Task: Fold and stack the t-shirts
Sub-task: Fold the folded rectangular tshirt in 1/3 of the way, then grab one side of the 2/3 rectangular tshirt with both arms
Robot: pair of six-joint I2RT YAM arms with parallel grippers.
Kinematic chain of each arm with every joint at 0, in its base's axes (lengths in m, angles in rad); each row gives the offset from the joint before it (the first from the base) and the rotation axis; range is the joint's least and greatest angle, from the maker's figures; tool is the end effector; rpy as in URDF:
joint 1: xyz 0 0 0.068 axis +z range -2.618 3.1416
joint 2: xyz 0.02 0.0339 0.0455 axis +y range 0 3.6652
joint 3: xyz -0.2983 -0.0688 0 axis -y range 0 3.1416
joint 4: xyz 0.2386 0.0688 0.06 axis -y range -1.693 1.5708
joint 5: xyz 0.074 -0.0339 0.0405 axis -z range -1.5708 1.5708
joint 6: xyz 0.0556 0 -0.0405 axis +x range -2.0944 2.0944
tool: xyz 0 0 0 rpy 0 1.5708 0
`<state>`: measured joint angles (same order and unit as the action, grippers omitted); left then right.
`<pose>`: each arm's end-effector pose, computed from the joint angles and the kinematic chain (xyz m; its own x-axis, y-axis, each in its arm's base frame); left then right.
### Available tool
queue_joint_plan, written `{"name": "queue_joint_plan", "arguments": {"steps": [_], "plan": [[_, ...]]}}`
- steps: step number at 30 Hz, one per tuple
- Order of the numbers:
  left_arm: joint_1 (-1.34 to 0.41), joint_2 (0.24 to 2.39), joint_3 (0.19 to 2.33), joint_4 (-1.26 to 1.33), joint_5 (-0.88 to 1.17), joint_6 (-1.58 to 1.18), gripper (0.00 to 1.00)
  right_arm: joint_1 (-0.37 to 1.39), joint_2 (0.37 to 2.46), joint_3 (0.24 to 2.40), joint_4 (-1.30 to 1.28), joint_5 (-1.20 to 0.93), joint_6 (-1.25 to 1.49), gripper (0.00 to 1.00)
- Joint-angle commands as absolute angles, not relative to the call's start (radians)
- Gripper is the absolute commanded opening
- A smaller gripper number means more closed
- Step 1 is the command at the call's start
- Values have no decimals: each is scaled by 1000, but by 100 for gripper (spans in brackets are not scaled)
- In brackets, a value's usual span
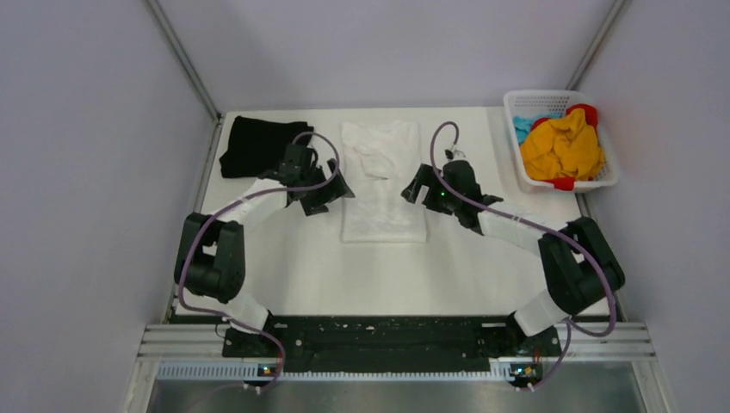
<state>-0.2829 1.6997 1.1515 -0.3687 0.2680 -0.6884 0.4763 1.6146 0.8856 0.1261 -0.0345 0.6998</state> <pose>0.3520 -0.1177 0.2349 -0.8579 -0.3886 -0.3362 -0.1569 0.8211 -0.5488 0.3170 0.1657 0.2239 -0.6969 0.3648 -0.6175 -0.0453 0.8369 0.5455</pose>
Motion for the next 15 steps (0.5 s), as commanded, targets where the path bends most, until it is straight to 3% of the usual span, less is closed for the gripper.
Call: {"name": "queue_joint_plan", "arguments": {"steps": [1,9,13,15], "plan": [[-294,1545,955,-317,290,-726,99,472,1440,724,78,-82,713,94],[-355,1464,764,-255,301,-784,99,497,1243,482,121,-175,765,99],[-388,1480,755,-240,274,-805,99,516,1245,443,174,-174,822,99],[-401,1503,760,-239,259,-813,93,524,1273,449,172,-154,839,97]]}}
